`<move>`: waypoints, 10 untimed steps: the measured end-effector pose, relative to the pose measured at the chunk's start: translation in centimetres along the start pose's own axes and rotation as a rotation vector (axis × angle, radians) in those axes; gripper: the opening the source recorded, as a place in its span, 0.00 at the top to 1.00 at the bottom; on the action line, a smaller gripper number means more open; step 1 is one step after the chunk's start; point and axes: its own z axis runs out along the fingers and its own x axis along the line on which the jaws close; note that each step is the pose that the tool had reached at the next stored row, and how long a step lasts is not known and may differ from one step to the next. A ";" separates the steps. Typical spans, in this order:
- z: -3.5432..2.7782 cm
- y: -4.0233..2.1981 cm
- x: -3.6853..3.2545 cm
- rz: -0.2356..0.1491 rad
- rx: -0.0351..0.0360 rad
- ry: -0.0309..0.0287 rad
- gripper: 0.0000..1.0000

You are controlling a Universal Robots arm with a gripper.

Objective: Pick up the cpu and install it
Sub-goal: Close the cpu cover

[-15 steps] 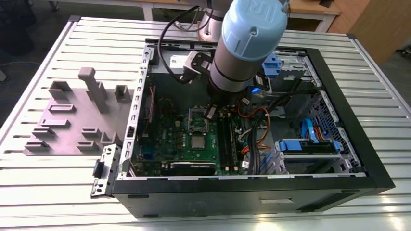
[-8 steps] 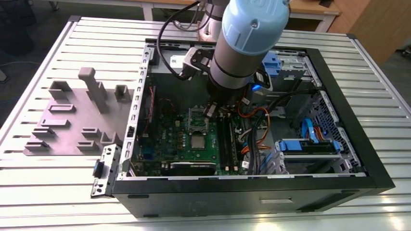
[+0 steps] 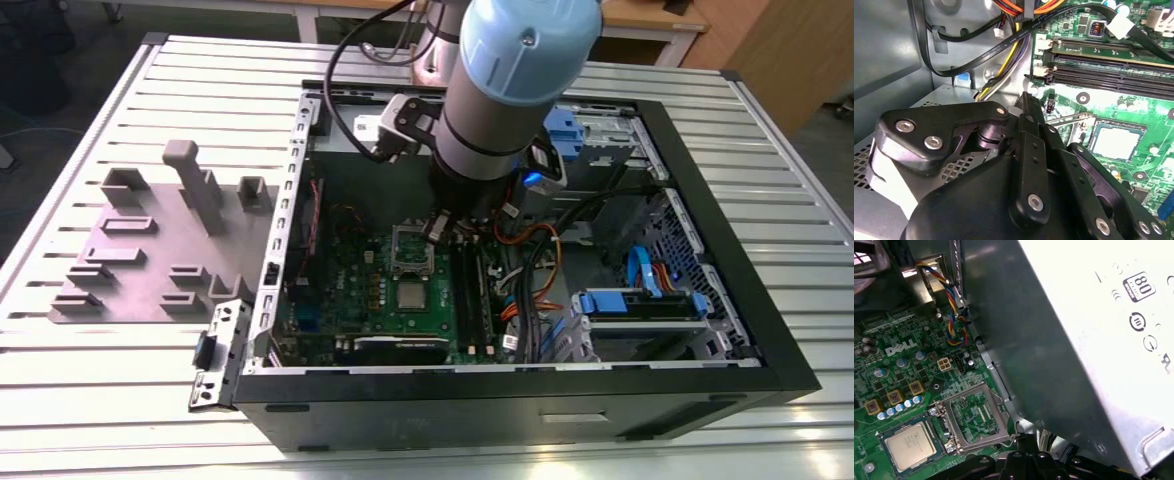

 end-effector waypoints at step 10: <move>-0.79 0.26 -0.11 0.001 0.0110 0.0214 0.89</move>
